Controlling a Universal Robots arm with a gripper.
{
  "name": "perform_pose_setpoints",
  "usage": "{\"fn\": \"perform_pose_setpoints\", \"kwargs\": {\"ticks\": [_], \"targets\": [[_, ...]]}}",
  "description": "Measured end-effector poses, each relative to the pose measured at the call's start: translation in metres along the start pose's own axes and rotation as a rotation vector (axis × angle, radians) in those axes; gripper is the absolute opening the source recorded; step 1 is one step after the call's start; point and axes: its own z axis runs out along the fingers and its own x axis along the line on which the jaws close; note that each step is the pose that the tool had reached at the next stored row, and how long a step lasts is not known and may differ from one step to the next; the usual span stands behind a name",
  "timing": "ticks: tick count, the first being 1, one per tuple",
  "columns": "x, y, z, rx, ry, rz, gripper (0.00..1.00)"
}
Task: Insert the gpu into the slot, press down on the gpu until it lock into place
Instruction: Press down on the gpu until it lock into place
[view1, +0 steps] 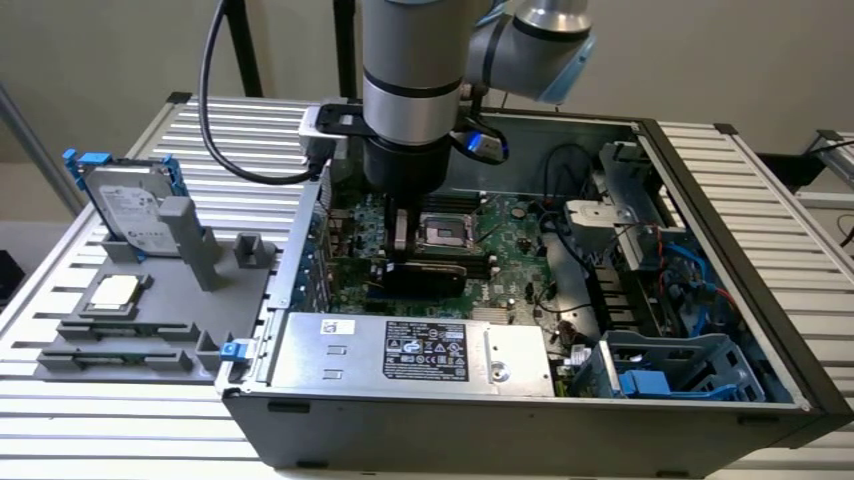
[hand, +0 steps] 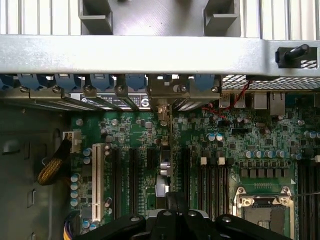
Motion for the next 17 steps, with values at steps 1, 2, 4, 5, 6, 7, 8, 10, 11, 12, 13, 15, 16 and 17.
{"fn": "perform_pose_setpoints", "kwargs": {"ticks": [1,2,4,5,6,7,8,10,11,12,13,15,16,17], "targets": [[0.0,0.0,0.0007,0.0001,0.0001,0.0,0.11],[0.0,0.0002,0.0014,0.0003,0.0005,0.0,0.11],[0.0,0.0003,0.0035,0.0011,-0.0006,0.0,0.11],[0.0,0.0003,0.0042,0.0013,0.0001,0.0,0.11],[0.0,0.0004,0.0047,0.0013,0.0006,0.0,0.11],[0.0,0.0004,0.0049,0.0012,0.0009,0.0,0.11],[0.0,0.0004,0.005,0.0013,0.0006,0.0,0.11],[-0.001,0.0004,0.0019,0.0027,-0.0025,0.0,0.11],[-0.001,0.0005,-0.0029,0.0022,-0.0016,0.0,0.11],[-0.001,0.0007,-0.008,0.0014,-0.0004,0.0,0.11],[-0.001,0.0007,-0.0125,0.0011,-0.0004,0.0,0.11],[-0.001,0.001,-0.0216,0.0002,-0.0002,0.0,0.11],[-0.001,0.001,-0.0261,-0.0001,-0.0003,0.0,0.11],[-0.002,0.0011,-0.0306,-0.0004,-0.0001,0.0,0.11]]}}
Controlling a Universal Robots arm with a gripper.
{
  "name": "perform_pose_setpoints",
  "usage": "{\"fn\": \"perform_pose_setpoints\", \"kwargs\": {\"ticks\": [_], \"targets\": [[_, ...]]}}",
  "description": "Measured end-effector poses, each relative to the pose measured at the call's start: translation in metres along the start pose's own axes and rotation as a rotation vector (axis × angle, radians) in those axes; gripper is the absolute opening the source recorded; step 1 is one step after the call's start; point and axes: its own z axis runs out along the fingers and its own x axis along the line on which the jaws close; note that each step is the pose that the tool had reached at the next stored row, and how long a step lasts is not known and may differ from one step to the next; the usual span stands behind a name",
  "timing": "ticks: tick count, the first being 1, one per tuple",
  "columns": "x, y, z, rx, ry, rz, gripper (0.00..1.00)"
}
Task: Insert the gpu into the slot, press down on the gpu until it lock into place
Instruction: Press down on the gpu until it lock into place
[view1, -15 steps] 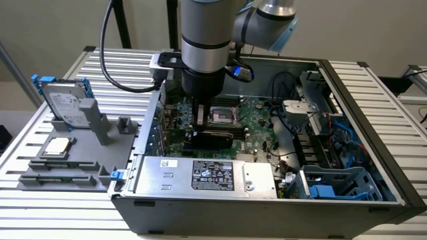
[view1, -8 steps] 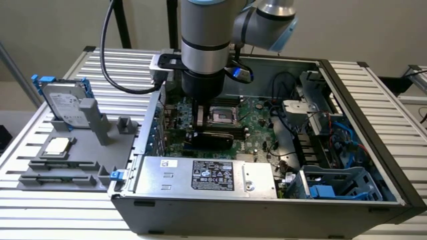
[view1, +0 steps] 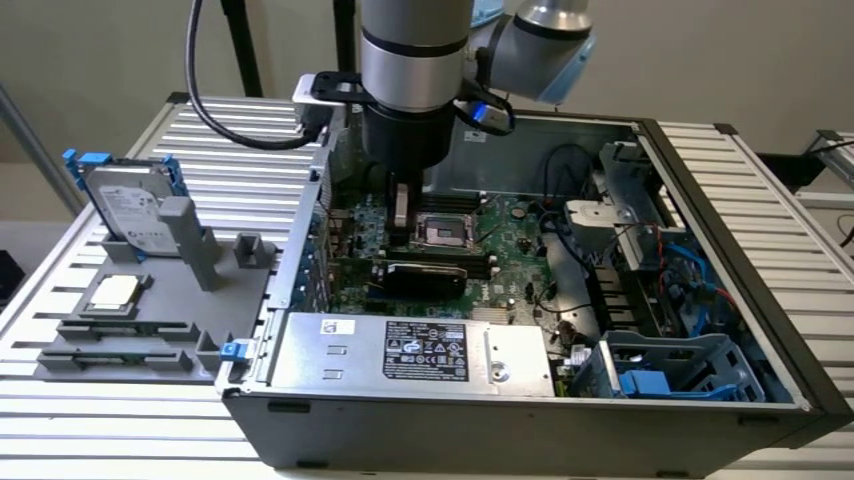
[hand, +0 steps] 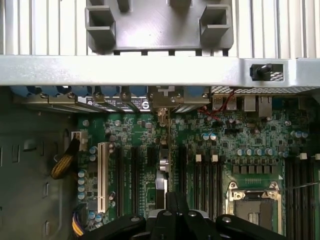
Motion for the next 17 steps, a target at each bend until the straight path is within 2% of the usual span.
{"fn": "perform_pose_setpoints", "kwargs": {"ticks": [2,17], "targets": [[0.0,0.0001,-0.0057,-0.0008,0.0001,0.0,0.11],[0.0,0.0001,-0.0058,-0.0013,-0.0106,0.0,0.11]]}}
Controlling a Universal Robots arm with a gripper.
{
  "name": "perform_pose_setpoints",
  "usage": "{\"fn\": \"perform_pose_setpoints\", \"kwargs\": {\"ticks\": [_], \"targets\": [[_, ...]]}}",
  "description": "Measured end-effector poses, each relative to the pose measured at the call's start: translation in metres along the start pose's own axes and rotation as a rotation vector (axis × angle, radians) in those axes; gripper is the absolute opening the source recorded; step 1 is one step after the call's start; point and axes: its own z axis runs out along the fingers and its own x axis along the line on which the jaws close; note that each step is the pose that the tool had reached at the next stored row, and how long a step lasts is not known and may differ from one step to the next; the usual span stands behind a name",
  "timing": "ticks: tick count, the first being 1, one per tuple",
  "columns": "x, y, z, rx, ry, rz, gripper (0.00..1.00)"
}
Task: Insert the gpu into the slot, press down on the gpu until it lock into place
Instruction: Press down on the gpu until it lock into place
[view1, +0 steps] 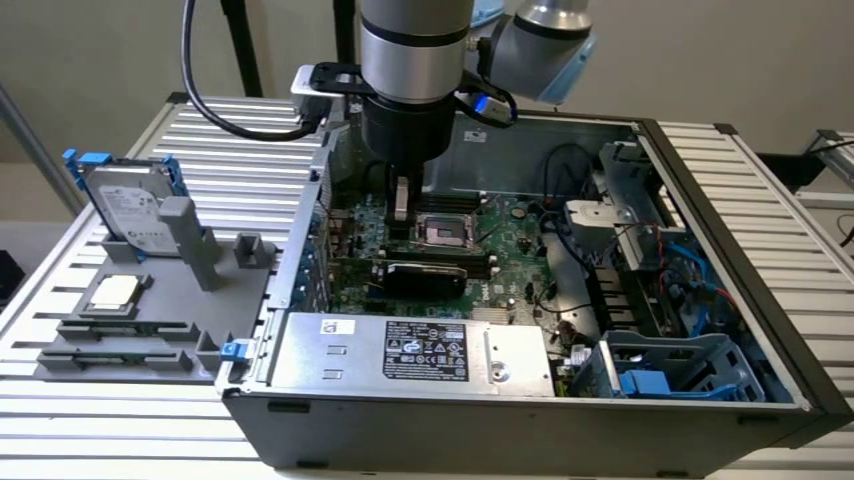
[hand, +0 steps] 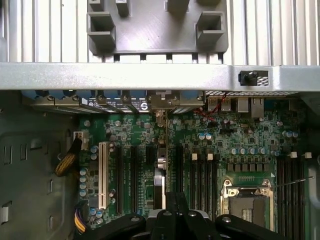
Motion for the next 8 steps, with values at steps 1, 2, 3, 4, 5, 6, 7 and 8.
{"fn": "perform_pose_setpoints", "kwargs": {"ticks": [1,2,3,4,5,6,7,8], "targets": [[0.0,0.0,0.0,0.0,-0.0008,0.0,0.11],[0.0,0.0,0.0,0.0,-0.0016,0.0,0.11],[0.0,0.0,0.0,-0.0001,-0.0023,0.0,0.11],[0.0,0.0,0.0,-0.0001,-0.0031,0.0,0.11],[0.0,0.0,0.0,-0.0002,-0.0038,0.0,0.11],[0.0,0.0,0.0,-0.0002,-0.0046,0.0,0.11],[0.0,0.0,0.0,-0.0002,-0.0054,0.0,0.11],[0.0,0.0,0.0,-0.0002,-0.0062,0.0,0.11]]}}
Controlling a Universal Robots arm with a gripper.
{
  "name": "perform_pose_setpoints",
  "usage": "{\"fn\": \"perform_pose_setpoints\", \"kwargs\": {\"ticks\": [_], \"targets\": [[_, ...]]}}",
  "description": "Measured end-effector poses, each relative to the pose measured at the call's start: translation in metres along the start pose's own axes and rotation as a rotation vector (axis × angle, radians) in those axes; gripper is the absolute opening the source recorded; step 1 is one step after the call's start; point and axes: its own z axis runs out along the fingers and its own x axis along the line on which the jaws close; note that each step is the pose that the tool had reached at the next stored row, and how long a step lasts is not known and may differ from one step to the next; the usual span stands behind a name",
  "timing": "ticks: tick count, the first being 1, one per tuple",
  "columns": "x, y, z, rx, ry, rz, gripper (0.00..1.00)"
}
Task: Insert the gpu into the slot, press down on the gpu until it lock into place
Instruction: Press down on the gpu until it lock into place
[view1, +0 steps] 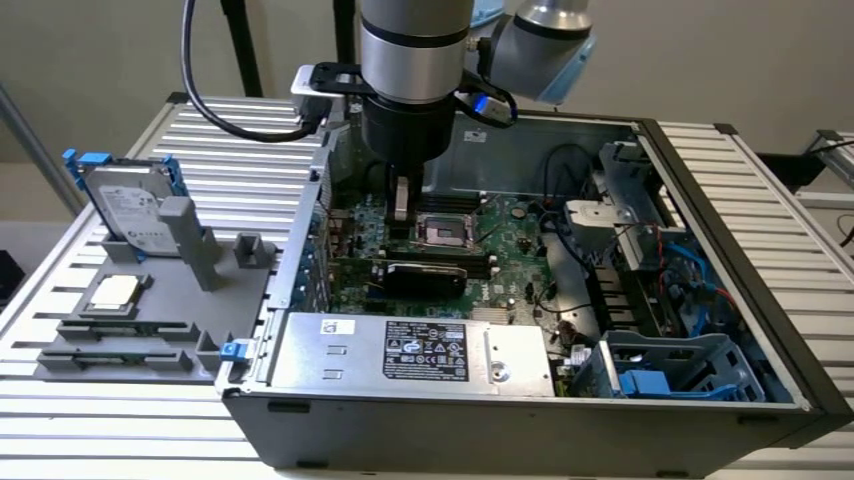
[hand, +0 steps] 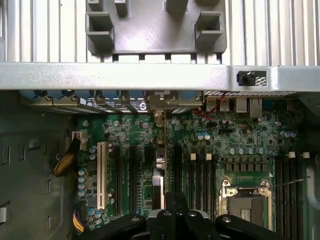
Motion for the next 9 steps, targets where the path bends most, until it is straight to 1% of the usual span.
{"fn": "perform_pose_setpoints", "kwargs": {"ticks": [9], "targets": [[0.0,0.0,0.0,-0.0002,-0.007,0.0,0.11]]}}
